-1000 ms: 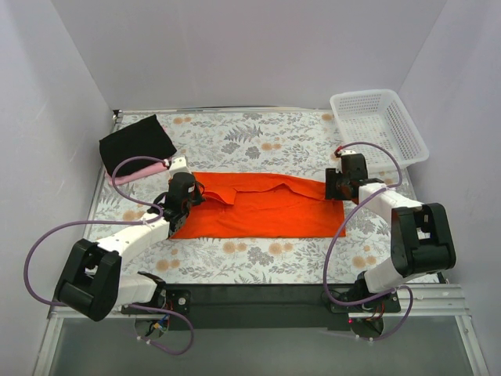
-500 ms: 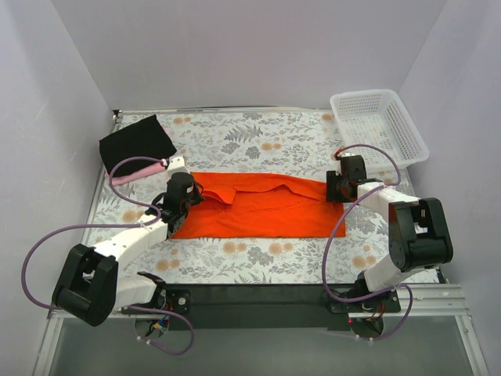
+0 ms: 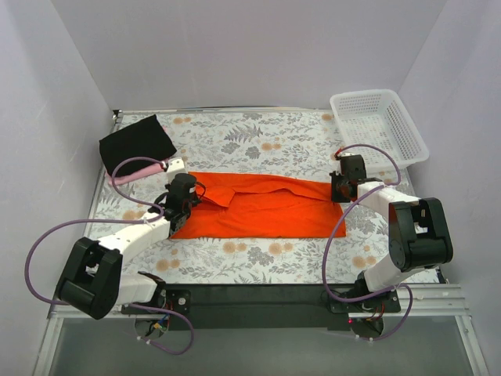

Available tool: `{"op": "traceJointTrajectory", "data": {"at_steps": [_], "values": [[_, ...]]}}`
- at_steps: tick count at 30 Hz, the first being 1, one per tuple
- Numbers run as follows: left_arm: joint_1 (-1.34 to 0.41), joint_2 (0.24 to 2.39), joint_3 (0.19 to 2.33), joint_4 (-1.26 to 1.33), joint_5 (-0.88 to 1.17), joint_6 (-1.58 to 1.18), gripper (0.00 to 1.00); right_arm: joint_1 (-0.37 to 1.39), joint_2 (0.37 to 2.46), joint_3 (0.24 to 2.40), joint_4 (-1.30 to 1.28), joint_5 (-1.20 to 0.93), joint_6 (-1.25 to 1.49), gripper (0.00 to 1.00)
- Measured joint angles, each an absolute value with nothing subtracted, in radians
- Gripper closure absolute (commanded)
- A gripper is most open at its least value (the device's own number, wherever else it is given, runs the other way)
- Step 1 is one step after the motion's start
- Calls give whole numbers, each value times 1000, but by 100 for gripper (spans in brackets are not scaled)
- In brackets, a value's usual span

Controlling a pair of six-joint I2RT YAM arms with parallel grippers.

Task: Fold and stack the t-shirts
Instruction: Fold the tshirt

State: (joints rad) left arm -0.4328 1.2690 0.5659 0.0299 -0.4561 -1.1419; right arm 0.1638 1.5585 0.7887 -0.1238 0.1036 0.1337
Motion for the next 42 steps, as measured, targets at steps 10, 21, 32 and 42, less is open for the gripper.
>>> {"op": "traceJointTrajectory", "data": {"at_steps": [10,21,32,42], "values": [[-423,1222,566,14,-479,-1131,100,151,1557,811,-146,135,131,72],[-422,1222,566,7,-479,-1126,100,150,1557,815,-156,142,125,83],[-402,1221,566,-22,-490,-1139,100,150,1552,815,-159,145,124,99],[-387,1135,563,-54,-506,-1162,100,132,1459,815,-168,174,123,99]]}}
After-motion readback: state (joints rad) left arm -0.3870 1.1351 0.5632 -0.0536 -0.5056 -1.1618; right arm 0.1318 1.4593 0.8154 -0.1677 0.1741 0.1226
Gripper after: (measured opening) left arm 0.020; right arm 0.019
